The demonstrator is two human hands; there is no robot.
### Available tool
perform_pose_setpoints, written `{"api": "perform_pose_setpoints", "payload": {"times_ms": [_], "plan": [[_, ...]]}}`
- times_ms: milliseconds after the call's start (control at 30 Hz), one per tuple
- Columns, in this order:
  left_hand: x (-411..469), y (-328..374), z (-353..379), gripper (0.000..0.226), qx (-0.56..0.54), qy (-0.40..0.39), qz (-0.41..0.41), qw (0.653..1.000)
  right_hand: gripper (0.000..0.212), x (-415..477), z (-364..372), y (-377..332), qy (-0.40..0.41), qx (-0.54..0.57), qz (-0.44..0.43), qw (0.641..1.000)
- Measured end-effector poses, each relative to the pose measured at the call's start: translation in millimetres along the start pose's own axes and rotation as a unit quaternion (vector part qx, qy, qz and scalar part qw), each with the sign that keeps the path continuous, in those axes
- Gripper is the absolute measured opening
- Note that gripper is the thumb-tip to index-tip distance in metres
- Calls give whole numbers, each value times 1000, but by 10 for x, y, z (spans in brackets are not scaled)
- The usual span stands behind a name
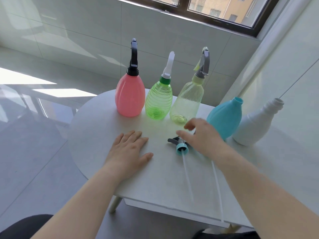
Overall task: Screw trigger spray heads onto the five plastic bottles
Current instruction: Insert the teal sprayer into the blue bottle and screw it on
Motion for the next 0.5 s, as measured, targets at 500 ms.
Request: {"api": "perform_pose_setpoints", "payload": {"times_ms": [500], "plan": [[-21, -3, -25, 54, -6, 21, 11, 1000, 49, -115, 338, 127, -60, -127, 76, 987]]}}
Point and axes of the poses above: each hand's wrist, its own x-axis towards the middle knuckle, its own z-axis out of the palm, y = z × x, the point moved 8 cm from there along x, towards the middle knuckle, and after that the axes turned 9 degrees about -z, right-handed, at the moved point
